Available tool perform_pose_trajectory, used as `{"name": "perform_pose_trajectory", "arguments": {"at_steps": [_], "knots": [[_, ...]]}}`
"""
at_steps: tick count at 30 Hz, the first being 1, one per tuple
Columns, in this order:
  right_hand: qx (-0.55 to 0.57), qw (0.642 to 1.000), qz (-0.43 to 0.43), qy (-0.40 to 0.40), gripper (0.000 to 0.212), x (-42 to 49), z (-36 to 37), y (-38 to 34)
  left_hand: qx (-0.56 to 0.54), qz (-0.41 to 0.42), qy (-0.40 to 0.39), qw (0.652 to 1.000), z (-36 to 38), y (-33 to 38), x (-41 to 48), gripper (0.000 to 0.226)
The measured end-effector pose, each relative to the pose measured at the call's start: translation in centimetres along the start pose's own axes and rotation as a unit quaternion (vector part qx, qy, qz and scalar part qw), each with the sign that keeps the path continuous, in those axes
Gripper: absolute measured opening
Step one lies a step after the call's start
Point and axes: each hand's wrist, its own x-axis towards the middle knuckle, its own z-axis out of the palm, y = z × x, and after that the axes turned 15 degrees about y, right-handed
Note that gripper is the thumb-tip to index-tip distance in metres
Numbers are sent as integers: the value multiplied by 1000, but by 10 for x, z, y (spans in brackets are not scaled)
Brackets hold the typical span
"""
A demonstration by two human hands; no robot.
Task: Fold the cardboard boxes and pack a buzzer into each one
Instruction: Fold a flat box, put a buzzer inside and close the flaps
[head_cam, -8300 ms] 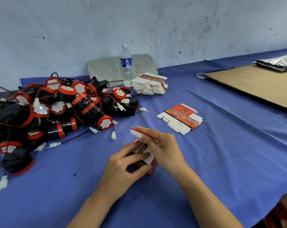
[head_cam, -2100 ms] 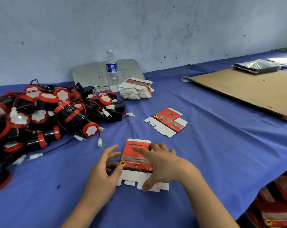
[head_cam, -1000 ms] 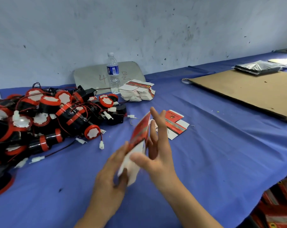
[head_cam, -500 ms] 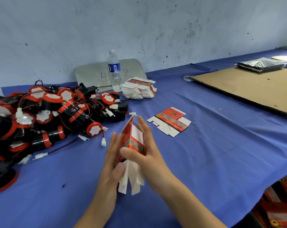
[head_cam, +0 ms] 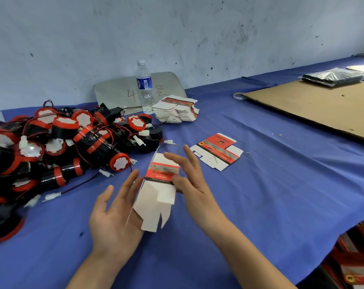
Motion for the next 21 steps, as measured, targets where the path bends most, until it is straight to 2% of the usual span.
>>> {"name": "perform_pose_trajectory", "arguments": {"at_steps": [2,4,7,9,10,12,15,18,21], "knots": [[-14,998,-55,-27,49,2,-5,-3,4,-6,6,1000,-1,1,1,61],[-23,994,-91,-49,51,3,-10,-5,-2,-19,-1,1000,-4,2,3,58],[-30,992,-124,-27,25,3,-10,-4,-10,-32,-16,999,-4,2,3,64],[-42,990,-136,-6,5,2,-8,-3,-10,-41,-34,999,-1,1,1,80],[-56,988,-145,-9,5,2,-8,-3,-6,-44,-43,998,0,0,0,88],[-119,979,-160,-52,36,3,-12,-2,2,-45,-44,998,1,1,-3,94],[-242,948,-159,-129,86,5,-20,-2,3,-26,-29,999,-1,5,-2,87],[-298,934,-172,-98,94,8,-20,1,3,26,-40,999,-1,4,-2,81],[-259,953,-146,-63,93,8,-17,4,54,116,-17,992,7,-1,3,71]]}}
